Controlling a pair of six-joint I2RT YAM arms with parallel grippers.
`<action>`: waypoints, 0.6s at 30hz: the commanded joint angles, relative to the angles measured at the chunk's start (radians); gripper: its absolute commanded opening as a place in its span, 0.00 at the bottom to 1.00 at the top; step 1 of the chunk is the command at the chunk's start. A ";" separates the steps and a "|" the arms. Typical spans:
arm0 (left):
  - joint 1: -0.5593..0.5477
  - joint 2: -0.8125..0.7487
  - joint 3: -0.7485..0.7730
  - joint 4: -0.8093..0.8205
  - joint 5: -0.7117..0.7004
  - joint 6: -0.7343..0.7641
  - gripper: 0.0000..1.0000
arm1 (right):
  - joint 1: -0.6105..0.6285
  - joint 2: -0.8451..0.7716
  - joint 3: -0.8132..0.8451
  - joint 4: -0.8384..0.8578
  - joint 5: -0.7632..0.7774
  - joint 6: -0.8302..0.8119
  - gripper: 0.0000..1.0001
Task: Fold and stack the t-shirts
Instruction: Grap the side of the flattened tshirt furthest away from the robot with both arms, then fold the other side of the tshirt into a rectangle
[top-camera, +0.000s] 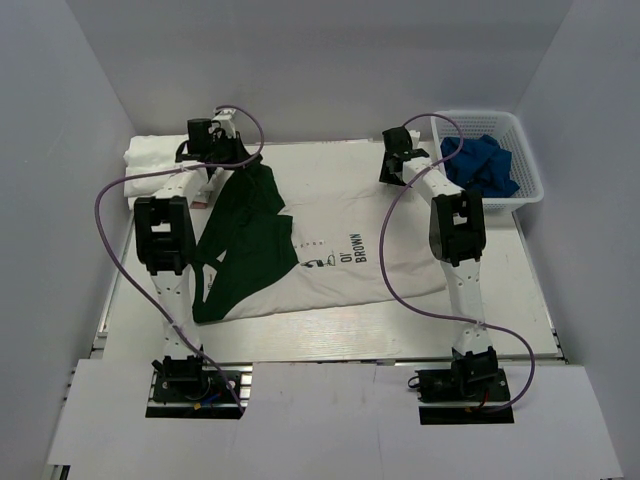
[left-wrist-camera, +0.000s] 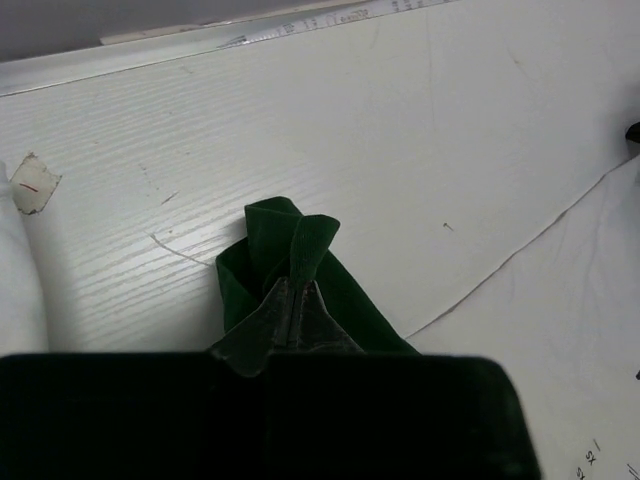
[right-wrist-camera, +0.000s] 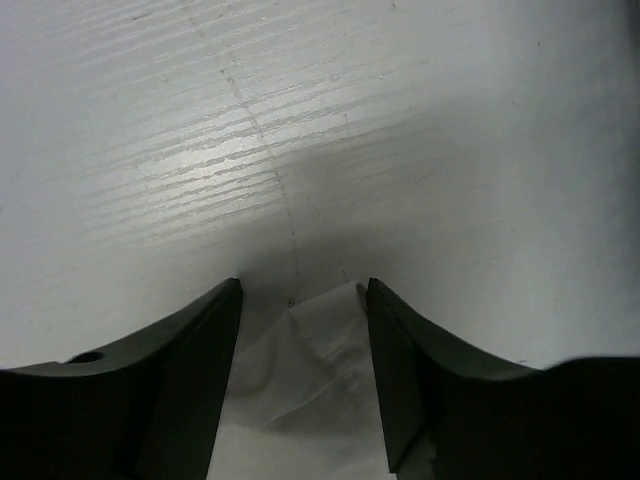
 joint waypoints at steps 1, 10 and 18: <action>-0.003 -0.114 -0.045 0.018 0.072 0.018 0.00 | -0.006 0.005 0.019 0.010 0.021 0.000 0.57; -0.003 -0.248 -0.213 0.030 0.073 0.007 0.00 | 0.000 -0.127 -0.095 0.066 0.039 -0.043 0.00; -0.022 -0.495 -0.494 0.088 -0.016 -0.041 0.00 | 0.006 -0.327 -0.301 0.118 0.056 -0.061 0.00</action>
